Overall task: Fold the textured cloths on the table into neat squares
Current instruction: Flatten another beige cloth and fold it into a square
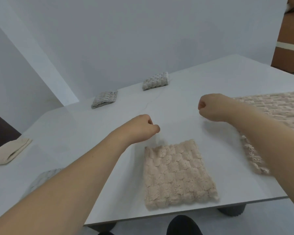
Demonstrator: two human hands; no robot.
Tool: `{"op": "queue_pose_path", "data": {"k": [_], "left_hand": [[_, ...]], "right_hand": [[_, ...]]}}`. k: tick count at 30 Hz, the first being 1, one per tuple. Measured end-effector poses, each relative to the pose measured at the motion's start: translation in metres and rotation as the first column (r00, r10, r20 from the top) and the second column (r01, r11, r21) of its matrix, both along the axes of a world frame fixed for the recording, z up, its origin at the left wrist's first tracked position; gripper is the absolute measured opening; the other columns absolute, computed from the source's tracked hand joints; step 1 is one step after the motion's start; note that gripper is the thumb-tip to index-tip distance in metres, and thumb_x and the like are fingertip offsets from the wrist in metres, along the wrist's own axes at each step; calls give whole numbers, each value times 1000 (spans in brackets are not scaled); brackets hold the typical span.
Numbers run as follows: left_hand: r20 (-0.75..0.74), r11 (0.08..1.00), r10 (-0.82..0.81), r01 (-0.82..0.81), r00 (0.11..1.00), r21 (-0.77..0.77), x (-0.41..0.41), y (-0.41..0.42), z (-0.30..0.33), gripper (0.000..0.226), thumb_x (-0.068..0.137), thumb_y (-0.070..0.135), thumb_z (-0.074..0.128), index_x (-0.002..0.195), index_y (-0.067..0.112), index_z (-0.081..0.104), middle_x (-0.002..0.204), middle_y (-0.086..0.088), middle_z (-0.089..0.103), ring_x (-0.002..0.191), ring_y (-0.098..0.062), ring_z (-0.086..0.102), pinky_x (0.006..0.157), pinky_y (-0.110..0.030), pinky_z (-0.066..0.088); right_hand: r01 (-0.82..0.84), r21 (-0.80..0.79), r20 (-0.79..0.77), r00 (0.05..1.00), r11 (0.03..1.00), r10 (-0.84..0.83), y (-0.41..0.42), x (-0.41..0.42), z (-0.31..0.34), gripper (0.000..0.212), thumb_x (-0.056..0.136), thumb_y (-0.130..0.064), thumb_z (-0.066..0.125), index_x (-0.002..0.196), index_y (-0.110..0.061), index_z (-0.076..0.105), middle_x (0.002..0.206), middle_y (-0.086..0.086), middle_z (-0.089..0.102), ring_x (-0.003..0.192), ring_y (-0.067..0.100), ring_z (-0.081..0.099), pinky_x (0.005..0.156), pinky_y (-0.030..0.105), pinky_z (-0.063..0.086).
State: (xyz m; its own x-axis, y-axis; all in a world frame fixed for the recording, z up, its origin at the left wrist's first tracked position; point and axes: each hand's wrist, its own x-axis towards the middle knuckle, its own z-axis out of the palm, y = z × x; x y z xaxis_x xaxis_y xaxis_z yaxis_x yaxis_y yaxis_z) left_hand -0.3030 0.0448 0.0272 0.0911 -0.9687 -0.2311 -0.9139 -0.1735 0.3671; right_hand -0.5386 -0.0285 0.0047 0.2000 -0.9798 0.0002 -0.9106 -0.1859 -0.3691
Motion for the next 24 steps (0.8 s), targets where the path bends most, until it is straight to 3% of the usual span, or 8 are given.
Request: {"op": "queue_pose_path", "data": {"k": [3,6,9,12,15,17,20,24], "left_hand": [[83,998,-47,49,995,-26,-15,-14,-5,22,90,42,53,98,22,56,100,6,61,89,-12,59,71,-31,47],[79,998,-65,66,995,-12,-29,-25,-13,21,90,39,52,99,21,57,98,5,63,89,-14,61,76,-33,49],[89,996,-93,94,992,-7,-38,-36,-19,20,89,38,52,97,20,57,97,3,65,87,-17,63,76,-36,51],[100,993,-114,116,988,-12,-43,-49,-22,20,90,38,52,96,20,57,97,2,64,86,-18,64,77,-38,52],[115,992,-122,124,986,-14,-44,-62,-23,19,90,38,52,95,21,57,96,3,63,82,-16,62,76,-36,52],[130,992,-121,123,984,-11,-41,-68,-25,18,90,38,52,94,21,57,96,4,62,82,-15,61,77,-36,52],[128,994,-113,114,985,6,-32,-76,-28,18,91,38,52,94,21,58,98,5,62,87,-15,61,82,-39,54],[119,995,-99,101,988,-9,-19,-84,-31,16,92,36,52,97,22,59,100,6,62,88,-13,60,77,-33,50]], "right_hand": [[189,-110,-207,956,976,-209,-5,-23,-10,34,87,-20,44,120,-12,49,125,11,47,118,33,43,93,41,36],[339,-113,-221,908,934,-356,-6,-37,-25,40,86,-21,42,124,-8,44,128,14,41,122,35,39,94,45,35],[389,-109,-181,897,915,-403,-10,-46,-41,44,87,-17,41,128,-2,45,132,19,42,126,38,37,99,46,36],[325,-220,-81,934,920,-349,-19,-47,-55,22,82,-6,43,100,-4,55,117,21,51,111,37,43,91,42,37],[219,-338,-43,968,915,-248,-26,-42,-65,12,76,3,44,75,-9,43,87,12,43,82,29,38,75,34,33],[185,-381,-41,976,906,-216,-32,-40,-70,16,75,6,45,74,-9,41,82,10,35,78,27,33,70,33,27],[160,-419,-58,978,894,-202,-40,-40,-73,18,72,6,45,76,-10,39,82,12,43,79,28,37,69,33,24],[168,-341,139,982,925,-127,-38,-29,-61,19,75,9,46,91,1,54,95,17,50,92,34,47,79,36,31]]}}
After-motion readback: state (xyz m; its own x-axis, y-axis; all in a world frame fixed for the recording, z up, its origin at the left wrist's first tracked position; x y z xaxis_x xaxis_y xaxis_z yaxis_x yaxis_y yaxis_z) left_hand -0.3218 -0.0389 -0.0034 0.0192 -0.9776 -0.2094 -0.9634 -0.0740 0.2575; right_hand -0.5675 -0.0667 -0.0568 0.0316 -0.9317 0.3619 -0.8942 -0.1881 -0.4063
